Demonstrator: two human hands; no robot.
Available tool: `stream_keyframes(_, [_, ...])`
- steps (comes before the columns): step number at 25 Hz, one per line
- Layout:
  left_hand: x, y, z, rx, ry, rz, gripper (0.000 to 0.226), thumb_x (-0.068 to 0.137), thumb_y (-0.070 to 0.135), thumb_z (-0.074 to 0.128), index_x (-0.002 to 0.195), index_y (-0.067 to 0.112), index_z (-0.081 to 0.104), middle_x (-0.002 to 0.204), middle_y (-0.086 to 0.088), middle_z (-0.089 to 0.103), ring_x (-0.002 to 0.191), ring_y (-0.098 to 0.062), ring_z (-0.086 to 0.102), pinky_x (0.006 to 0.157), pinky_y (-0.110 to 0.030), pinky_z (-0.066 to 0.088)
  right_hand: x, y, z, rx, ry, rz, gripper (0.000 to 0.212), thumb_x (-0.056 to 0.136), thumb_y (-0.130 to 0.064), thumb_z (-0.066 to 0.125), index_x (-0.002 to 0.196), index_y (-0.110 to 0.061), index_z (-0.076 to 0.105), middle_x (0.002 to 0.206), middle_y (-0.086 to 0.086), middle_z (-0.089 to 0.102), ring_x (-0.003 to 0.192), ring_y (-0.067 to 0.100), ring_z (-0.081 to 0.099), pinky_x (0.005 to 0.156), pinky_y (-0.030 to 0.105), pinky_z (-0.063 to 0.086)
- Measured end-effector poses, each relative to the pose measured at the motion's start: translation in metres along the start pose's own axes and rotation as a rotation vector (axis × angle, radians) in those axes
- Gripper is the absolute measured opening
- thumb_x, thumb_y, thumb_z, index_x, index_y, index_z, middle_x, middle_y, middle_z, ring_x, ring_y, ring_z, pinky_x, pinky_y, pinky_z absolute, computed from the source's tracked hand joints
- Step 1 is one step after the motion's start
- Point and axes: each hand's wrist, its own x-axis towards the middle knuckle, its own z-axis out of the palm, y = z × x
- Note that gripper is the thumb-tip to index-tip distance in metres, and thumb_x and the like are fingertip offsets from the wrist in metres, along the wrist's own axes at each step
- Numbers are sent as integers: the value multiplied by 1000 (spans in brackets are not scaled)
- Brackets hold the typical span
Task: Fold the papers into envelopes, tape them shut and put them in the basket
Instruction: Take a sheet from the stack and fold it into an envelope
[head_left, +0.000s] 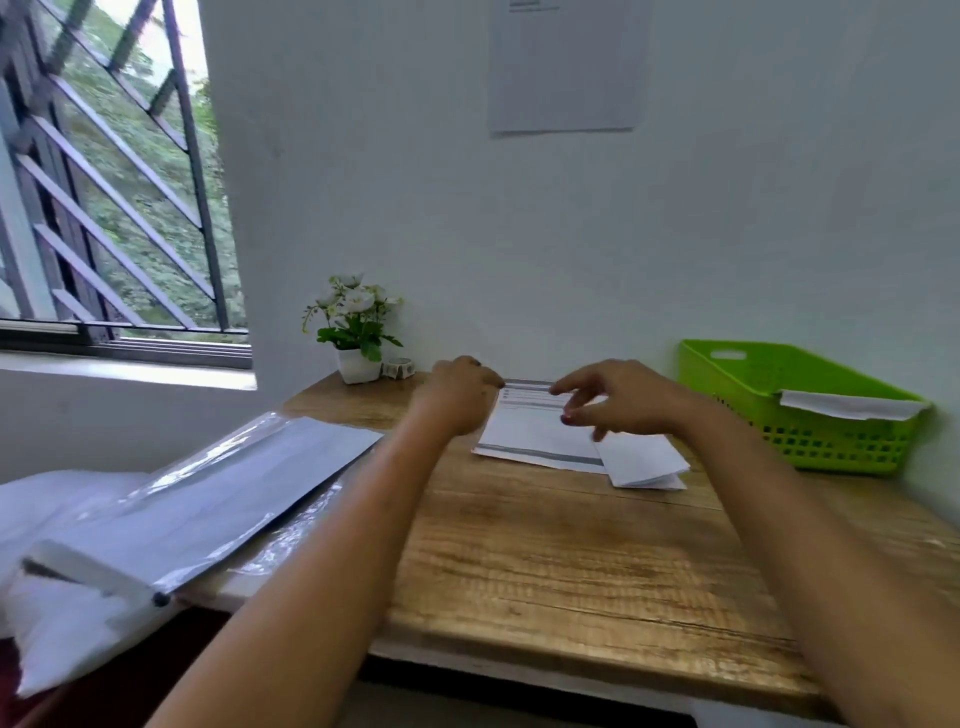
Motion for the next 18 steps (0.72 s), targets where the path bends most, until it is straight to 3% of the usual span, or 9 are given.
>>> stream_keyframes(2, [-21, -47, -18, -26, 20, -218, 37, 91, 12, 49, 125, 28, 57, 129, -4, 55, 115, -24, 51, 96, -38, 45, 7, -35, 22, 86, -7, -104, 38, 88, -25, 64, 126, -22, 59, 114, 1, 68, 77, 12, 68, 75, 22, 50])
stream_keyframes(4, [-31, -106, -24, -29, -33, -454, 38, 85, 27, 62, 122, 19, 58, 125, -8, 58, 112, -28, 53, 97, -41, 45, 17, -71, 51, 126, -9, -180, 37, 88, -24, 64, 125, -21, 61, 119, 4, 67, 93, 14, 65, 81, 23, 48])
stream_keyframes(6, [-11, -190, 4, -5, -152, -636, 85, 55, 63, 74, 123, 16, 56, 129, -12, 56, 115, -35, 52, 99, -52, 43, 26, -109, 85, 148, -63, -218, 38, 88, -25, 64, 126, -20, 61, 124, 4, 64, 109, 15, 61, 86, 23, 45])
stream_keyframes(7, [-7, -218, 14, 36, -201, -694, 112, 34, 80, 68, 125, 16, 54, 131, -12, 55, 115, -36, 52, 97, -54, 44, 30, -125, 102, 140, -100, -223, 40, 87, -26, 64, 126, -20, 60, 125, 3, 64, 113, 16, 59, 88, 24, 45])
stream_keyframes(8, [-11, -230, 18, 46, -241, -733, 128, 22, 88, 62, 128, 17, 52, 132, -11, 54, 117, -36, 51, 96, -52, 44, 33, -140, 118, 130, -134, -220, 42, 86, -27, 65, 127, -21, 60, 127, 3, 63, 115, 17, 58, 91, 27, 45])
stream_keyframes(9, [-33, -218, 5, 70, -274, -773, 128, 25, 90, 60, 131, 18, 48, 135, -9, 52, 120, -34, 48, 97, -50, 43, 36, -151, 131, 126, -162, -205, 44, 85, -28, 66, 128, -21, 58, 129, 3, 61, 116, 18, 57, 95, 29, 46])
stream_keyframes(12, [-101, -153, -41, 93, -190, -795, 84, 65, 69, 67, 133, 24, 43, 140, -5, 47, 128, -31, 39, 99, -44, 38, 41, -167, 154, 166, -136, -130, 52, 83, -27, 70, 132, -19, 55, 133, 5, 57, 118, 20, 56, 98, 32, 46])
stream_keyframes(15, [-101, -143, -41, 61, 24, -738, 57, 81, 39, 69, 131, 25, 46, 135, -9, 49, 124, -31, 45, 95, -42, 39, 43, -166, 154, 327, -125, -55, 54, 81, -21, 72, 132, -17, 55, 137, 5, 53, 121, 20, 52, 95, 28, 44])
stream_keyframes(18, [-94, -141, -47, -53, 239, -682, 46, 89, 7, 48, 129, 28, 48, 128, -13, 55, 115, -33, 53, 88, -40, 46, 41, -158, 151, 582, -160, -1, 60, 82, -15, 71, 137, -18, 48, 137, 11, 50, 112, 20, 53, 88, 27, 45])
